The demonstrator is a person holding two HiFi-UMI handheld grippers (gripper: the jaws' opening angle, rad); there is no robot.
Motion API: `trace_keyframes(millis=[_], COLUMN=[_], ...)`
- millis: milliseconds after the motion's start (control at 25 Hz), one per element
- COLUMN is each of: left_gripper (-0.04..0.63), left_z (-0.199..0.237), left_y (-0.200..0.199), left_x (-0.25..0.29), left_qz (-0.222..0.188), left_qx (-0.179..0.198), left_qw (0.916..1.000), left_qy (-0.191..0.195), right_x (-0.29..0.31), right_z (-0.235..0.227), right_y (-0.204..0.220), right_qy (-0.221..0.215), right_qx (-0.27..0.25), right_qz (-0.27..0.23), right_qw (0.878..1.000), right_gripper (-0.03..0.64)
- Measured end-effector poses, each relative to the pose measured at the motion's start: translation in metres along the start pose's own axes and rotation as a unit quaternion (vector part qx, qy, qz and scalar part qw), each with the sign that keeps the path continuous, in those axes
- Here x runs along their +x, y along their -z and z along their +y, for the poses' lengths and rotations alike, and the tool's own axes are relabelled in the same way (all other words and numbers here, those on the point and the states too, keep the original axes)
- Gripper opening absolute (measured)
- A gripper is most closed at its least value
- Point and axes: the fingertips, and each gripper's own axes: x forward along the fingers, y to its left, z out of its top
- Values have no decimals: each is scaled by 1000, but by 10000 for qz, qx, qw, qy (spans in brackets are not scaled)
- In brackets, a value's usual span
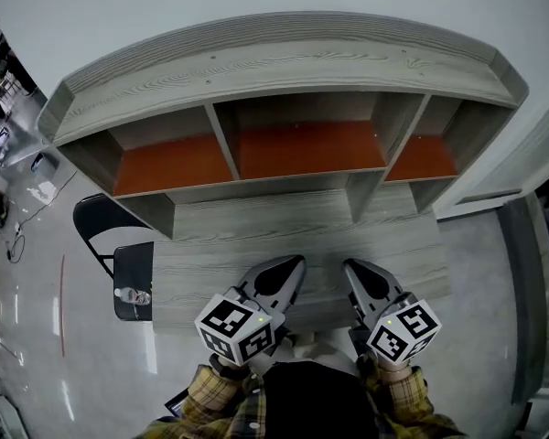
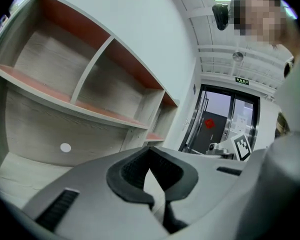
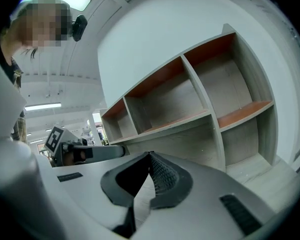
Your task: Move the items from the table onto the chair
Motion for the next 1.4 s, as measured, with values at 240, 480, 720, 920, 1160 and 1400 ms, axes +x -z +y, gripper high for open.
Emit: trace_keyframes(millis=[240,480,720,920,1160,1400], left_gripper=[3,3,4,3,3,3], left_z=[-5,-3,3,3,6,16], left_y=[-2,-2,-2,0,3,-4], left_x=[-10,-18,-20,-19,-19,-14], left_qz=[34,61,97,119,178,156], left_qx=[93,99,67,25,-17,73], left_qw=[9998,9996,9994,9992,9991,9989], left_qy=[164,266,316,381,381,435], right_x=[-1,0,0,1,3,6], right_z=[18,28,30,32,37,31], right_y=[2,11,15,17,24,18], right_qy=[39,88,199,215,116,145], right_qx=[22,55,66,33,84,60], right_qz=[-64,22,72,120,231,142], right_qw=[10000,9999,9998,9997,9996,9998], right_gripper=[18,18,17,17,17,17])
